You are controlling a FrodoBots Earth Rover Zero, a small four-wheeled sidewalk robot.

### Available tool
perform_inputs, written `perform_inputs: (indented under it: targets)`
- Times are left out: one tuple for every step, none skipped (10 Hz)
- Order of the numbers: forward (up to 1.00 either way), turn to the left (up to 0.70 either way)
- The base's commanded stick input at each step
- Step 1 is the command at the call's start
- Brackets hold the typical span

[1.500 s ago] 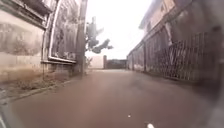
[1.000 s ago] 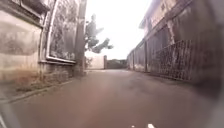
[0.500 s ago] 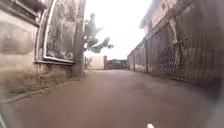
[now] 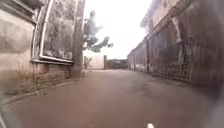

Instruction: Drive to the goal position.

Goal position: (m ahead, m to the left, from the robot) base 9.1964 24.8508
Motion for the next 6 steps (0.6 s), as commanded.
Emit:
perform_inputs:
  targets:
    - [0.45,0.00]
    - [0.45,0.00]
    - [0.45,0.00]
    - [0.45,-0.16]
    - [0.45,-0.20]
    - [0.45,-0.03]
